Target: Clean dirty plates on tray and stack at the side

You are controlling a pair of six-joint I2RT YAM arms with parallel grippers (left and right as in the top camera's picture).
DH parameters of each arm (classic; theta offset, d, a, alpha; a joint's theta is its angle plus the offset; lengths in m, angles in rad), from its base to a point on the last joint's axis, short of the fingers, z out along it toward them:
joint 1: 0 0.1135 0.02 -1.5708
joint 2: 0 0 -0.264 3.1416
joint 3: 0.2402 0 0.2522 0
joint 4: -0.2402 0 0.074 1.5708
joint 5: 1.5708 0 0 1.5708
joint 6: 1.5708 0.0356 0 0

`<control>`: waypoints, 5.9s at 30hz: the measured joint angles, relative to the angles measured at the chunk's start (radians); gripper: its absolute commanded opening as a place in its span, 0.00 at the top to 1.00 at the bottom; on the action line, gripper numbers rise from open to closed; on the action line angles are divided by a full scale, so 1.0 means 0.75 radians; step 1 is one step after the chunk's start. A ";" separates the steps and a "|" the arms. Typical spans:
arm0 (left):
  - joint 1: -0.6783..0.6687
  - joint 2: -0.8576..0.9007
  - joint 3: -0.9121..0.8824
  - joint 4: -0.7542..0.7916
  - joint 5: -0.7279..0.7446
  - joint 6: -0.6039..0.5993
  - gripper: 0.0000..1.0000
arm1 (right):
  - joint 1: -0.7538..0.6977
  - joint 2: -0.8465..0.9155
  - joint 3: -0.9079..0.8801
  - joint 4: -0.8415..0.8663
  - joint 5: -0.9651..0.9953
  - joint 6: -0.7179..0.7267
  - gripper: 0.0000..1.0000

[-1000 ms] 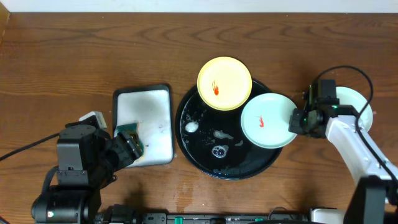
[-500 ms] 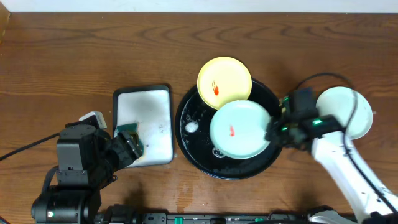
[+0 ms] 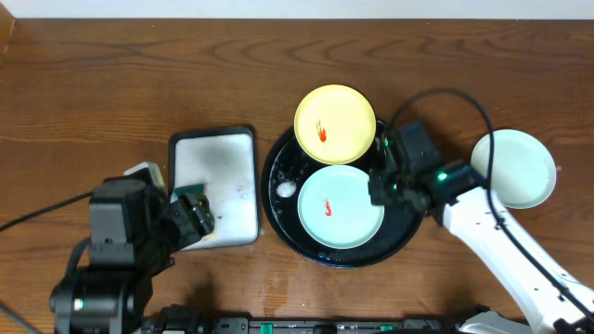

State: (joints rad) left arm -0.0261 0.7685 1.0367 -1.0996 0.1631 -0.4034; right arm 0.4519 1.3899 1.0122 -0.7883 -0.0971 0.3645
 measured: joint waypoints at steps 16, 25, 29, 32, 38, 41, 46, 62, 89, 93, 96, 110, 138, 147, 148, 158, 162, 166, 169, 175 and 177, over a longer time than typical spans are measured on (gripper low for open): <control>0.000 0.359 0.001 -0.065 0.053 0.096 0.28 | -0.066 0.327 -0.124 0.162 -0.033 -0.186 0.69; 0.000 0.554 0.001 -0.060 -0.056 0.098 0.36 | -0.075 0.424 -0.115 0.189 -0.044 -0.174 0.99; 0.000 0.642 0.000 -0.018 -0.114 0.097 0.36 | -0.082 0.424 -0.115 0.192 -0.043 -0.144 0.99; 0.000 0.729 -0.014 0.054 -0.150 0.094 0.36 | -0.084 0.424 -0.115 0.193 -0.044 -0.130 0.99; 0.000 0.955 -0.067 0.178 -0.232 0.054 0.40 | -0.083 0.424 -0.115 0.193 -0.044 -0.120 0.99; 0.001 1.047 -0.068 0.208 -0.282 0.015 0.42 | -0.084 0.424 -0.115 0.193 -0.045 -0.116 0.99; 0.007 1.184 -0.068 0.312 -0.322 -0.016 0.51 | -0.083 0.424 -0.115 0.192 -0.045 -0.116 0.99; 0.024 1.338 -0.065 0.397 -0.260 0.103 0.93 | -0.084 0.424 -0.115 0.192 -0.045 -0.115 0.99; 0.015 1.149 -0.068 0.452 -0.076 0.164 0.45 | -0.084 0.424 -0.115 0.192 -0.046 -0.115 0.99; 0.015 1.155 -0.071 0.518 -0.081 0.158 0.41 | -0.083 0.424 -0.115 0.192 -0.048 -0.115 0.99; 0.015 1.155 -0.071 0.579 -0.081 0.165 0.41 | -0.084 0.424 -0.115 0.193 -0.050 -0.115 0.99; 0.014 1.299 -0.088 0.662 -0.088 0.194 0.93 | -0.084 0.424 -0.115 0.193 -0.051 -0.115 0.99; -0.547 0.997 0.058 0.570 0.244 -0.110 0.93 | -0.084 0.425 -0.115 0.222 -0.051 -0.076 0.99; -0.829 1.283 0.024 0.915 0.264 -0.405 0.92 | -0.084 0.425 -0.115 0.221 -0.051 -0.075 0.99; -0.850 1.318 0.024 0.940 0.266 -0.429 0.93 | -0.084 0.425 -0.115 0.221 -0.051 -0.074 0.99; -0.901 1.446 0.058 0.809 0.224 -0.512 0.92 | -0.084 0.425 -0.115 0.221 -0.051 -0.072 0.99; -0.846 1.446 0.106 0.603 0.124 -0.514 0.93 | -0.083 0.425 -0.115 0.221 -0.052 -0.072 0.99; -0.766 1.456 0.166 0.472 0.041 -0.483 0.93 | -0.083 0.425 -0.116 0.216 -0.074 -0.068 0.99; -0.754 1.462 0.180 0.488 0.003 -0.440 0.93 | -0.083 0.428 -0.116 0.219 -0.098 -0.058 0.99; -0.789 1.476 0.180 0.571 -0.020 -0.426 0.92 | -0.083 0.429 -0.116 0.220 -0.112 -0.046 0.99; -0.821 1.492 0.180 0.656 0.001 -0.423 0.92 | -0.083 0.429 -0.116 0.221 -0.110 -0.046 0.99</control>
State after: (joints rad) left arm -0.6418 1.8877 1.1713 -0.6075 0.1635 -0.7204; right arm 0.3893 1.7119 0.9253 -0.6224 -0.1795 0.3298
